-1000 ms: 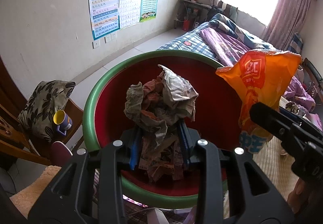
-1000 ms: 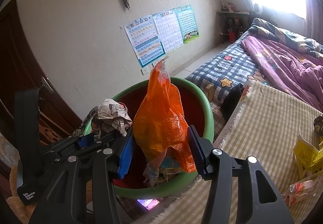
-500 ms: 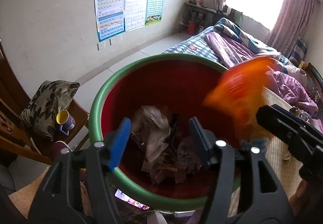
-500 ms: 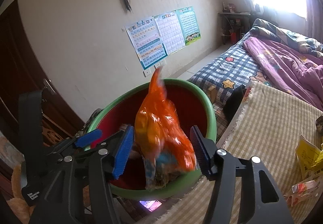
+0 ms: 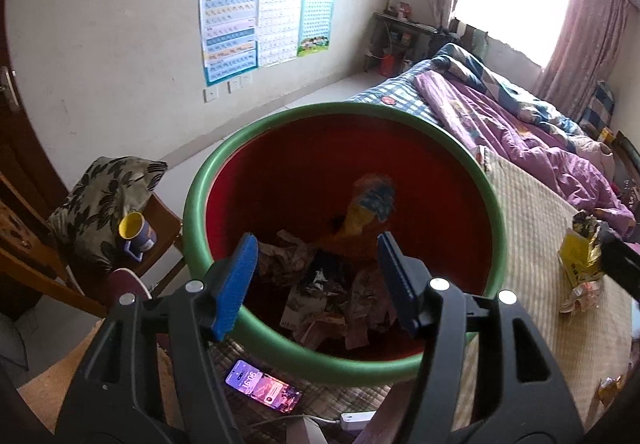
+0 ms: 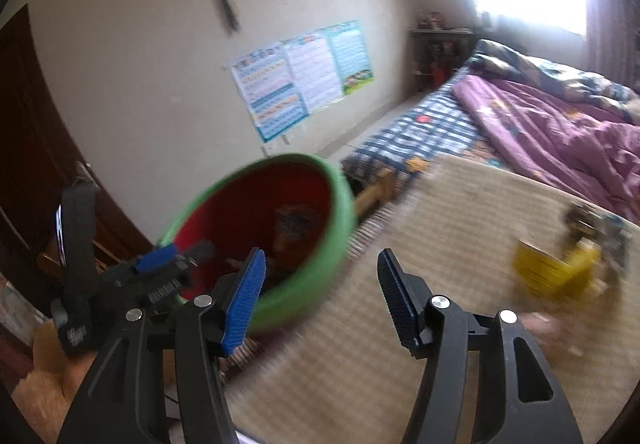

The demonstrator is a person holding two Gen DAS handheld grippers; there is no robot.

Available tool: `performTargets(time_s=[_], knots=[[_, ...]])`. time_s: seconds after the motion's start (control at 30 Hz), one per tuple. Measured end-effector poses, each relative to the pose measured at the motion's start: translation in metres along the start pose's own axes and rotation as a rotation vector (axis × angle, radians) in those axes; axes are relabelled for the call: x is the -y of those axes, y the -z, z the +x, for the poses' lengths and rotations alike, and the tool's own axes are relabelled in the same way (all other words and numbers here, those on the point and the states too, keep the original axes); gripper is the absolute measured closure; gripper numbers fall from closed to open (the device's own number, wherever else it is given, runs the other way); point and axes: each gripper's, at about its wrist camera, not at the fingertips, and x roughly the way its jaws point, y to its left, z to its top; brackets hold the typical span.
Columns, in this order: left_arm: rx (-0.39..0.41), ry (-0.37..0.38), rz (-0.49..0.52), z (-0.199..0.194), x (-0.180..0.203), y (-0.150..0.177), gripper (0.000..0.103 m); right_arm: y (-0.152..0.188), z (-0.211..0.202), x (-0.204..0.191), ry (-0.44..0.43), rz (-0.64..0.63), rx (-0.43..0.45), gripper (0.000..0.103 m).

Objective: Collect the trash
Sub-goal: 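Grasp white Pocky box with left tool while right tool grasps yellow wrapper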

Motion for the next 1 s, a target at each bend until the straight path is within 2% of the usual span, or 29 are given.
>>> performTargets(time_s=[0.2,0.4,0.5,0.67,0.7,0.73,0.83,1.0], knots=[[0.012,-0.026,0.046,-0.013,0.025,0.014,0.044,0.048,-0.073,0.083,0.192,0.057,-0.065,0.046],[0.016,0.064,0.121,-0.034,0.076,0.022,0.044,0.109,-0.128,0.165,0.313,0.229,-0.180,0.046],[0.011,0.138,0.180,-0.042,0.112,0.027,0.044,0.133,-0.137,0.185,0.267,0.350,-0.199,0.045],[-0.036,0.290,0.257,-0.045,0.163,0.035,0.030,0.151,-0.132,0.194,0.183,0.422,-0.237,0.046],[-0.042,0.307,0.268,-0.044,0.170,0.036,0.030,0.155,-0.128,0.195,0.155,0.441,-0.252,0.050],[-0.050,0.329,0.281,-0.044,0.178,0.037,0.030,0.158,-0.126,0.197,0.130,0.459,-0.262,0.059],[-0.063,0.393,0.366,-0.039,0.209,0.039,0.030,0.159,-0.125,0.196,0.110,0.472,-0.262,0.069],[-0.102,0.433,0.513,-0.017,0.248,0.045,0.030,0.155,-0.131,0.199,0.098,0.475,-0.214,0.071]])
